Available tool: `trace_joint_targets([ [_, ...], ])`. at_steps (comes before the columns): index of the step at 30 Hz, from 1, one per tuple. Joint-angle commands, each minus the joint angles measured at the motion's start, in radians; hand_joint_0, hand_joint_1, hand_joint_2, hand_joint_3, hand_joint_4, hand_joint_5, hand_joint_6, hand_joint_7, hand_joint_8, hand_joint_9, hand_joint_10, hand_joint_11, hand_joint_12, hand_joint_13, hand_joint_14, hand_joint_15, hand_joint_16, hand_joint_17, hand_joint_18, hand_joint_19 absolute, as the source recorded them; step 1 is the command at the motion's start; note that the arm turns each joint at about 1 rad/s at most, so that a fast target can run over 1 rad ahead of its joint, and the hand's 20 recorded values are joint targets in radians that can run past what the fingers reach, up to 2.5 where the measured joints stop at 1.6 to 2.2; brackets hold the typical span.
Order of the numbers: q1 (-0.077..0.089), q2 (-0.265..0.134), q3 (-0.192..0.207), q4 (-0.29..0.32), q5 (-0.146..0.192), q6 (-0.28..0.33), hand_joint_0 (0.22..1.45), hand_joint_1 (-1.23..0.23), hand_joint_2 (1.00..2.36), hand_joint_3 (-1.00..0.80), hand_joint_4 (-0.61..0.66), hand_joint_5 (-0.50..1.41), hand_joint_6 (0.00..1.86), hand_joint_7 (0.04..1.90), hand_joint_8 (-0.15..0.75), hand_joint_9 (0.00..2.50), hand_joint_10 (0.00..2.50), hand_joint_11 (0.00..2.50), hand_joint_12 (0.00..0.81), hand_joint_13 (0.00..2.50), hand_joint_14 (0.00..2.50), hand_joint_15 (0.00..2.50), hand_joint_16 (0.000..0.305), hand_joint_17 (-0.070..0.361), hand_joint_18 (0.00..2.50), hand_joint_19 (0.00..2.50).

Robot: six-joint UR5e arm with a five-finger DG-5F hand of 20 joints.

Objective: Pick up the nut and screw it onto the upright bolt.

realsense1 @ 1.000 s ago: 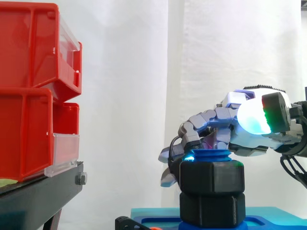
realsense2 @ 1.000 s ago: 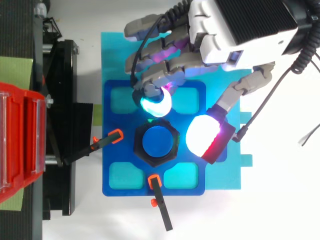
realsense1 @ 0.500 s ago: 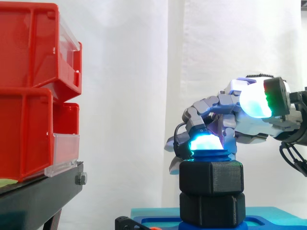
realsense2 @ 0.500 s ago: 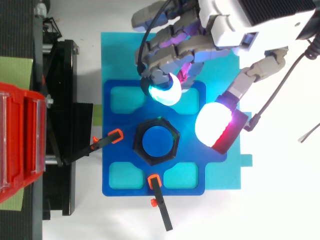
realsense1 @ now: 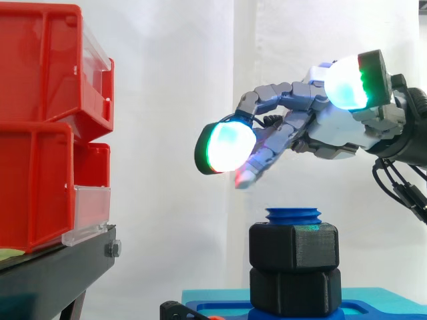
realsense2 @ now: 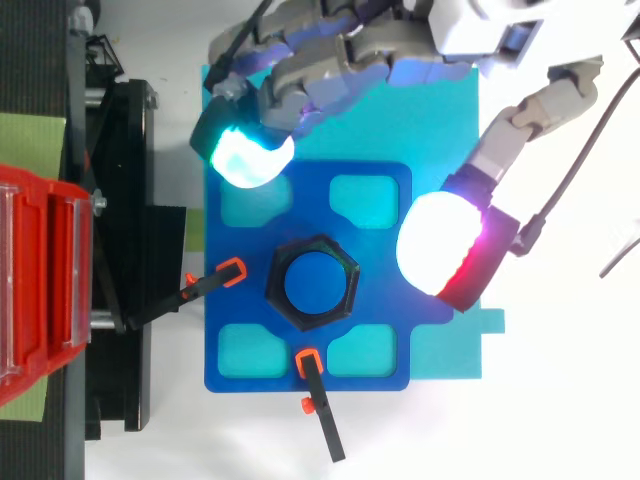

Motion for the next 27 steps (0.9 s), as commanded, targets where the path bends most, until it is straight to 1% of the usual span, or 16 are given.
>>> trace_joint_targets([
  [1, 0.007, -0.001, -0.030, 0.017, 0.010, -0.011, 0.42, -0.25, 1.00, -0.50, 0.13, -0.15, 0.50, 0.65, 0.241, 0.66, 0.00, 0.00, 0.350, 0.24, 0.00, 0.00, 0.041, 0.092, 0.00, 0.00],
  [2, 0.012, -0.001, -0.051, 0.038, 0.021, -0.009, 0.42, -0.25, 1.00, -0.50, 0.13, -0.15, 0.50, 0.63, 0.237, 0.60, 0.00, 0.00, 0.345, 0.20, 0.00, 0.00, 0.041, 0.093, 0.00, 0.00],
  [4, 0.015, -0.001, -0.083, 0.081, 0.041, -0.006, 0.42, -0.25, 1.00, -0.50, 0.12, -0.15, 0.50, 0.62, 0.231, 0.53, 0.00, 0.00, 0.348, 0.15, 0.00, 0.00, 0.042, 0.095, 0.00, 0.00],
  [5, 0.024, -0.001, -0.114, 0.136, 0.064, 0.003, 0.42, -0.25, 1.00, -0.50, 0.12, -0.16, 0.50, 0.62, 0.231, 0.50, 0.00, 0.00, 0.351, 0.13, 0.00, 0.00, 0.043, 0.097, 0.00, 0.00],
  [6, 0.027, -0.001, -0.120, 0.150, 0.068, 0.005, 0.42, -0.26, 1.00, -0.50, 0.11, -0.16, 0.50, 0.61, 0.231, 0.48, 0.00, 0.00, 0.353, 0.12, 0.00, 0.00, 0.043, 0.097, 0.00, 0.00],
  [7, 0.033, -0.001, -0.134, 0.179, 0.076, 0.012, 0.42, -0.26, 1.00, -0.50, 0.11, -0.16, 0.50, 0.61, 0.231, 0.48, 0.00, 0.00, 0.353, 0.11, 0.00, 0.00, 0.043, 0.097, 0.00, 0.00],
  [9, 0.038, -0.002, -0.136, 0.192, 0.079, 0.017, 0.42, -0.26, 1.00, -0.50, 0.11, -0.16, 0.50, 0.61, 0.230, 0.45, 0.00, 0.00, 0.354, 0.09, 0.00, 0.00, 0.043, 0.098, 0.00, 0.00],
  [14, 0.045, -0.002, -0.137, 0.193, 0.079, 0.018, 0.41, -0.26, 1.00, -0.50, 0.11, -0.16, 0.50, 0.63, 0.233, 0.43, 0.00, 0.00, 0.357, 0.08, 0.00, 0.00, 0.045, 0.100, 0.00, 0.00],
  [20, 0.051, -0.002, -0.137, 0.164, 0.079, 0.015, 0.41, -0.26, 1.00, -0.50, 0.12, -0.16, 0.50, 0.63, 0.237, 0.41, 0.00, 0.00, 0.361, 0.07, 0.00, 0.00, 0.045, 0.102, 0.00, 0.00],
  [22, 0.051, -0.002, -0.137, 0.161, 0.084, 0.017, 0.41, -0.25, 1.00, -0.50, 0.12, -0.16, 0.50, 0.64, 0.234, 0.39, 0.00, 0.00, 0.360, 0.04, 0.00, 0.00, 0.045, 0.102, 0.00, 0.00],
  [25, 0.051, -0.002, -0.137, 0.161, 0.093, 0.018, 0.41, -0.26, 1.00, -0.50, 0.11, -0.16, 0.50, 0.64, 0.229, 0.37, 0.00, 0.00, 0.362, 0.02, 0.00, 0.00, 0.046, 0.103, 0.00, 0.00],
  [27, 0.055, -0.002, -0.137, 0.164, 0.095, 0.018, 0.41, -0.26, 1.00, -0.50, 0.11, -0.16, 0.50, 0.64, 0.229, 0.36, 0.00, 0.00, 0.362, 0.02, 0.00, 0.00, 0.046, 0.104, 0.00, 0.00],
])
